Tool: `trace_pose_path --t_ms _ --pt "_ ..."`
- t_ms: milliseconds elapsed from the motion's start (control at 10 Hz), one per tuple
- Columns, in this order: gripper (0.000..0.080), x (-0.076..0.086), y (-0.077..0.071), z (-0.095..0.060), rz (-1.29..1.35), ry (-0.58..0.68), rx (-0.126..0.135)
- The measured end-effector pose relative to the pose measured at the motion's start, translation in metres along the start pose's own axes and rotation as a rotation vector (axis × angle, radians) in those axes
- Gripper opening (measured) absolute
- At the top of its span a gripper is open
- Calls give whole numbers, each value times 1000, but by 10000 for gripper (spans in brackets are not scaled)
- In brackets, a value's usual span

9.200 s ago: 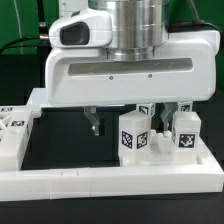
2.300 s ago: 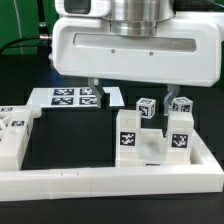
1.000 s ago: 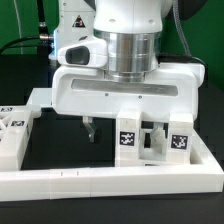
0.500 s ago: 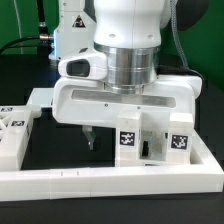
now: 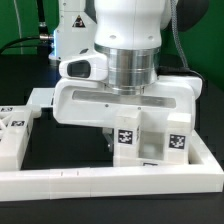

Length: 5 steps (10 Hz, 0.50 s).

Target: Assemble chair

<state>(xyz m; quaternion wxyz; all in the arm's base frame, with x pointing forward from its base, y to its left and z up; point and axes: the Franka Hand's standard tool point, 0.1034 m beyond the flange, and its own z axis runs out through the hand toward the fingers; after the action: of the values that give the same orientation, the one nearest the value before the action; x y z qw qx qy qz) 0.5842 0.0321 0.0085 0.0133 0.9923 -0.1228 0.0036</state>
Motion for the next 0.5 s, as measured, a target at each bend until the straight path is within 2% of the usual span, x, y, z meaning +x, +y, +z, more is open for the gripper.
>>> trace_pose_path --t_ms 300,500 --pt "36 3 2 -13 -2 3 6" --pt "36 5 5 -38 -25 -11 18"
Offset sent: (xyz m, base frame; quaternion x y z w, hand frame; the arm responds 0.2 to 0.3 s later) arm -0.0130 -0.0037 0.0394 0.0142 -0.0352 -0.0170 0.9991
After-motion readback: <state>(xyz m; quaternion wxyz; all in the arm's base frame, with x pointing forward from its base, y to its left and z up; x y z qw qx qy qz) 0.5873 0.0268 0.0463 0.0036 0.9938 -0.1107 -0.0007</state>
